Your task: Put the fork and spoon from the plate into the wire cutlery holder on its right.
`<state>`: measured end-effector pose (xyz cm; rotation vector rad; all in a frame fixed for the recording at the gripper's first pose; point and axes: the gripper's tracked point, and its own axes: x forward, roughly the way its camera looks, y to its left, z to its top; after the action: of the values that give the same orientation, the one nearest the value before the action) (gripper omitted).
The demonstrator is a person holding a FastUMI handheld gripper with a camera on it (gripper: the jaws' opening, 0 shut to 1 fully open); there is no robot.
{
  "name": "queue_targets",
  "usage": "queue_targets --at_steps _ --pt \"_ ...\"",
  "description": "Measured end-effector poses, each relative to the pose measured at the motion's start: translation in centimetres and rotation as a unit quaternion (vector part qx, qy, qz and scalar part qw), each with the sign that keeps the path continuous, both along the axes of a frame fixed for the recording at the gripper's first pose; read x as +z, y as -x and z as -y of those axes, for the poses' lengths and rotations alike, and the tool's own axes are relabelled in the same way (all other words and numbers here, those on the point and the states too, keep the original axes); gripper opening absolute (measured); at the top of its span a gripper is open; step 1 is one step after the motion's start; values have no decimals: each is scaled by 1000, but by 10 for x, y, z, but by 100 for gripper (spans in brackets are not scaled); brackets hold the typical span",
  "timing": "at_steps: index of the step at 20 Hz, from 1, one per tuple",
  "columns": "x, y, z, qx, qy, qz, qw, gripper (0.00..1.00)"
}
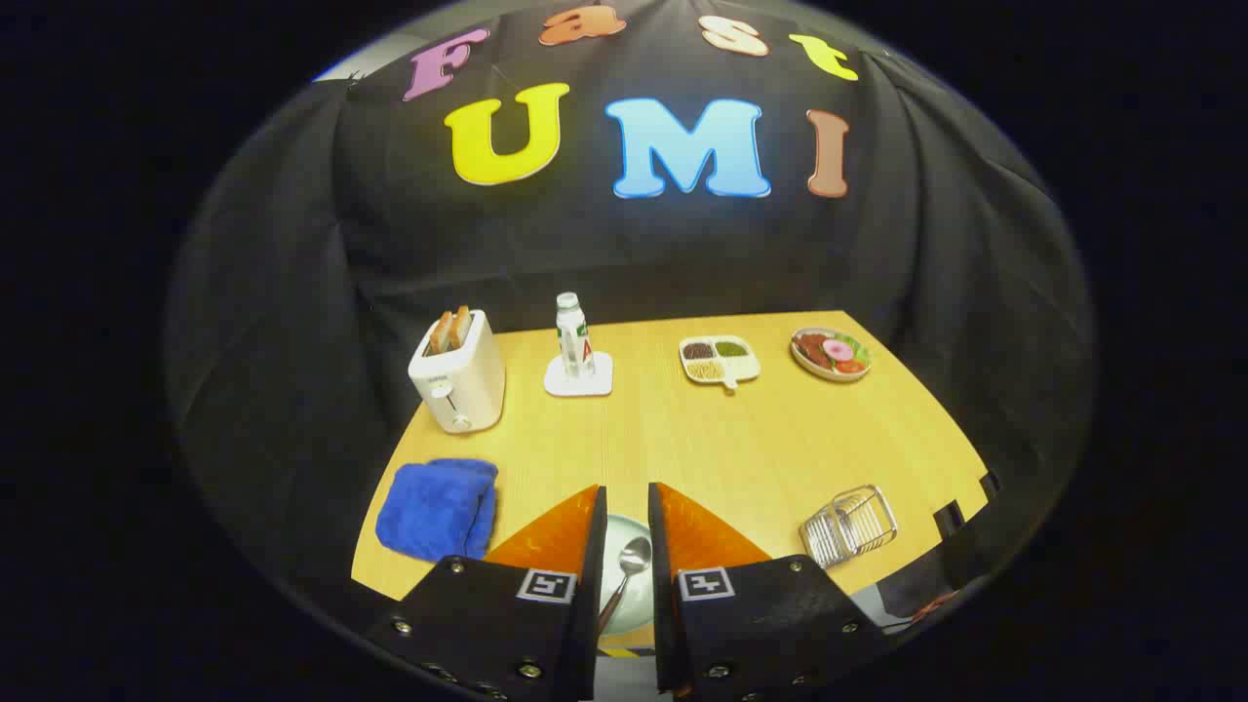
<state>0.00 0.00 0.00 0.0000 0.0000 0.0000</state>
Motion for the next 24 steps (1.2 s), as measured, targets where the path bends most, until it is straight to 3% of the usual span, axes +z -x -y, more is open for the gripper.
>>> queue_targets --at_steps 12,18,24 --pt "-24 -19 -4 -8 14 -40 999 24" --pt "-67 -45 -7 -25 -9 -119 993 24" --pt "-123 -71 -9 -46 -23 -211 976 24"
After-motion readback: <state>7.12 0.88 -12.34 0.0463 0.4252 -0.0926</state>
